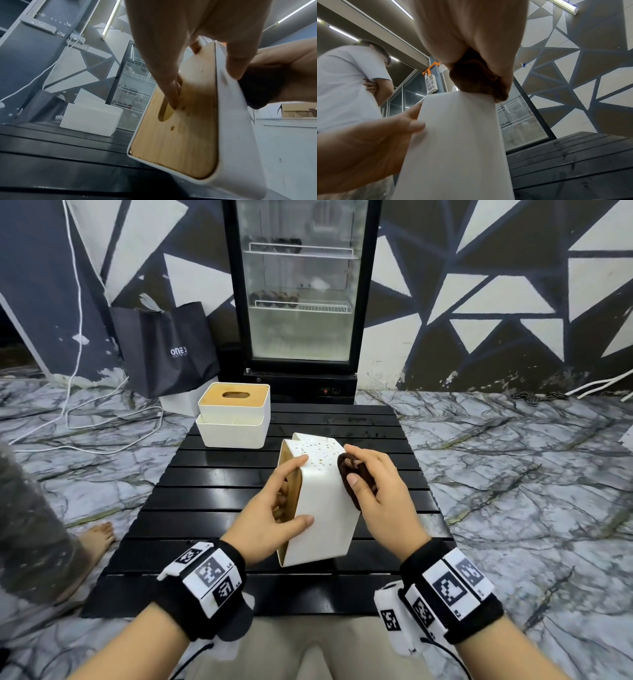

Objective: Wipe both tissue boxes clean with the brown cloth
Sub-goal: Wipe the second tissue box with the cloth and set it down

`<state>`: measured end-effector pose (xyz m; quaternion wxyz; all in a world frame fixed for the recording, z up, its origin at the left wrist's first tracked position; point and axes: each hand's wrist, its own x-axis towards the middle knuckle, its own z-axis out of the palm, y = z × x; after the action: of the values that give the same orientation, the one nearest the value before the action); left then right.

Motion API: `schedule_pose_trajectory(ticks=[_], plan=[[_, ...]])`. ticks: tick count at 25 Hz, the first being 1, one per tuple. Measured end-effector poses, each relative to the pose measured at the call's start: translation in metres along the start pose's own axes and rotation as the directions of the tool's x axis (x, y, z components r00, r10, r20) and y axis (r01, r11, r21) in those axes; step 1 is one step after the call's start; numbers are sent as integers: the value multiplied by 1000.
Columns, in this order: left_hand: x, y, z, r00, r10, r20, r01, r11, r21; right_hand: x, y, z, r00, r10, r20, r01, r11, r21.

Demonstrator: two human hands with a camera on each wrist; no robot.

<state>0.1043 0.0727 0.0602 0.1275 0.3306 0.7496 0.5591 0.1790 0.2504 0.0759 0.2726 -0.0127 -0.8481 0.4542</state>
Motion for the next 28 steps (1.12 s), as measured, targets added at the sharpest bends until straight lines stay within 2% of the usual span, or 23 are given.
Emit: schedule_pose_trajectory(ticks=[3,6,14,18,25,28], plan=[[8,-3,5,993,-63,-102,42,978,-203,-3,2,1,1000,14,16,-14,1000,7],[12,-9,7,988,-119,-95,88,957,-275,-11,5,5,998,41,42,-41,999,-8],[11,-5,4,990,-50,-131,34,991,-126,-7,11,3,996,83,15,-83,996,-17],[13,-7,5,991,-59,-122,47,994,-101,-3,13,12,995,100,-4,-100,993,-64],[17,-9,7,998,-33,-45,30,997,-70,-17,0,27,999,-36,17,37,997,-71],[15,-8,5,998,-37,-42,34,997,-70,-20,8,20,999,-35,16,36,997,-62]])
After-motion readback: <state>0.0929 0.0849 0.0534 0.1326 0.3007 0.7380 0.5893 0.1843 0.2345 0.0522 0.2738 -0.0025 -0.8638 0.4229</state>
